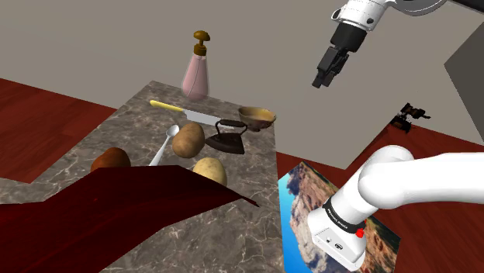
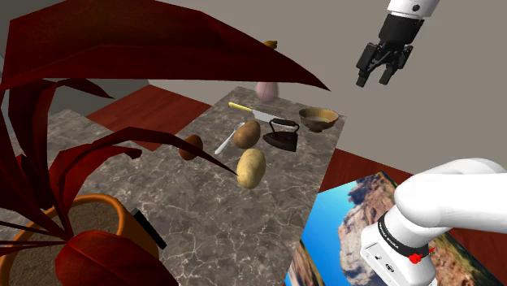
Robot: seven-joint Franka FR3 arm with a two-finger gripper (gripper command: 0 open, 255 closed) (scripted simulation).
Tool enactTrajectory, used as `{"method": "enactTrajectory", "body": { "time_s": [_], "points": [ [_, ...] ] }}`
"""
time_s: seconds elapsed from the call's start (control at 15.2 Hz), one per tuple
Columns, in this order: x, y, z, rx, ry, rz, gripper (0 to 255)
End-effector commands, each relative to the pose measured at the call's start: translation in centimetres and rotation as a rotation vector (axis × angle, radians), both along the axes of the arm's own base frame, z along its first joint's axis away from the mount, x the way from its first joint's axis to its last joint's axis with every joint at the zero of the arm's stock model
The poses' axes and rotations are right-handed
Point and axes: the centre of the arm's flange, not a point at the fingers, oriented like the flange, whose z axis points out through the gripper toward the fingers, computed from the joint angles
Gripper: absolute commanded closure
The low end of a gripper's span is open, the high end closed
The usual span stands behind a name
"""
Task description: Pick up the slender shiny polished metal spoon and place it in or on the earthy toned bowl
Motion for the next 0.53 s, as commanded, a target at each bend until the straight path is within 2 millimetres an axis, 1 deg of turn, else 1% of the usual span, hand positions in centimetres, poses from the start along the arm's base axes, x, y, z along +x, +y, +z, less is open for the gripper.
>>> {"method": "enactTrajectory", "body": {
  "time_s": [0.0,0.46],
  "points": [
    [0.0,0.0,0.0,0.0,0.0,0.0,0],
    [7.4,5.1,-4.1,-0.028,0.017,0.119,0]
  ]
}}
